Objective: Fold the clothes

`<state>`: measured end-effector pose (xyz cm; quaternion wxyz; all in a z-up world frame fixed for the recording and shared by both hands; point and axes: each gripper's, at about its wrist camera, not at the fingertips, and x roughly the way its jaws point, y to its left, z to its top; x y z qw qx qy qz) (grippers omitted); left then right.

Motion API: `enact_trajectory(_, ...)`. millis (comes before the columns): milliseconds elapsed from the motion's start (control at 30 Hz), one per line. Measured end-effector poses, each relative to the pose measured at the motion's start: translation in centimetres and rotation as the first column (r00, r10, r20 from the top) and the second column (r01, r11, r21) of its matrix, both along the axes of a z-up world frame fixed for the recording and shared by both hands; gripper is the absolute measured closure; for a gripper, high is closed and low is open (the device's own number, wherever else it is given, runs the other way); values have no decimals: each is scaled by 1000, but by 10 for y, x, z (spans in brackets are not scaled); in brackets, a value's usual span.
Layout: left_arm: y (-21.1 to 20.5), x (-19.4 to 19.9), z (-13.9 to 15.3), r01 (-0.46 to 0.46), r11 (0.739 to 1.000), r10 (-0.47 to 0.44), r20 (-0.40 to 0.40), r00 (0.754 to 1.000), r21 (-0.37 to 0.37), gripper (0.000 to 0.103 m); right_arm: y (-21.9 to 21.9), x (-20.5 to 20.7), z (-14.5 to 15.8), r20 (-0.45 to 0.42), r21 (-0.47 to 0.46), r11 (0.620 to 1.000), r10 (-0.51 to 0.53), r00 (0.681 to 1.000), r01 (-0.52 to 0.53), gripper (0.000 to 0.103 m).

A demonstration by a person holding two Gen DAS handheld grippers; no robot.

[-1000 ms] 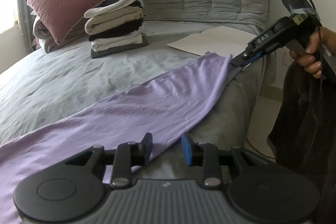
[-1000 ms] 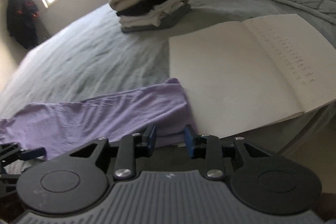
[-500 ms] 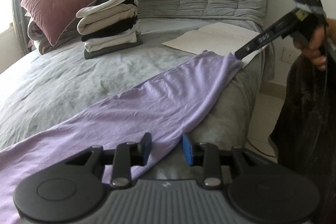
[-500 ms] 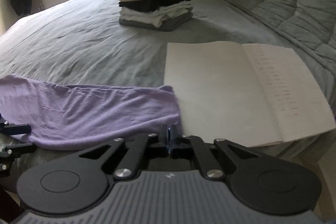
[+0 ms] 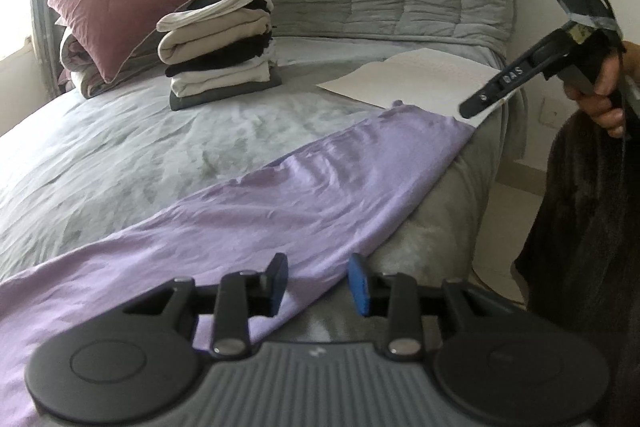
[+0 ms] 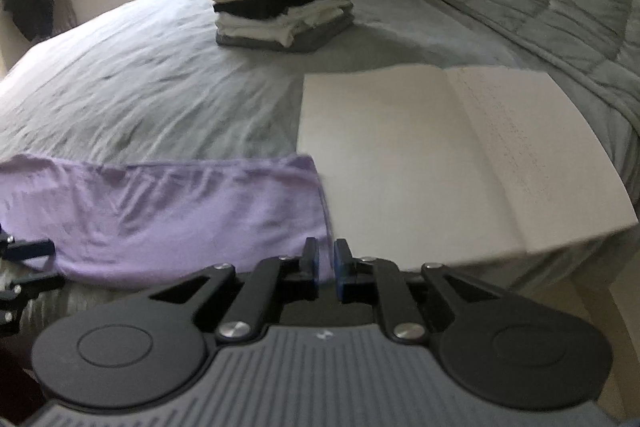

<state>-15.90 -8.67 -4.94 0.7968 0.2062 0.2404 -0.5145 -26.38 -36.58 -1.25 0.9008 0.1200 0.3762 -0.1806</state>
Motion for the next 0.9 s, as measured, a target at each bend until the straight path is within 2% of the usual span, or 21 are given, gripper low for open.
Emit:
enact_trajectory(33,1,1,0,-4,1000,4,-6,1000,-4,67,-1,6,0,5,-1,1000,4,1000,-4,78)
enact_trajectory(67,2,3,1,-13,1000,12,-16,1000,-8,67,0,12,0,8,-1,1000,9,1000,-9,62)
enact_trajectory(100,3,6,3,-31,999,30,-24,999,-14,66,2,17,0,9,2,1000,17,1000,-17,60)
enact_trajectory(233,10,18,14,-123,992,121,-49,991,-37,64,13,40,0,12,14,998,65,998,-65,60)
enact_trajectory(333,20,38,23,-212,977,210,-58,976,-31,61,27,61,2,14,13,993,118,993,-118,60)
enact_trajectory(500,44,67,28,-295,954,295,9,955,47,56,53,97,11,21,21,975,220,975,-221,51)
enact_trajectory(667,90,102,31,-346,933,344,37,938,100,56,85,136,23,23,24,950,310,950,-311,49)
enact_trajectory(767,125,128,39,-430,896,428,43,903,114,56,111,158,30,46,51,918,392,919,-394,49)
enact_trajectory(833,145,142,41,-496,863,493,47,869,95,56,137,169,32,66,65,871,483,873,-487,49)
enact_trajectory(900,162,151,37,-539,840,540,8,842,64,57,165,175,28,75,74,813,573,816,-578,49)
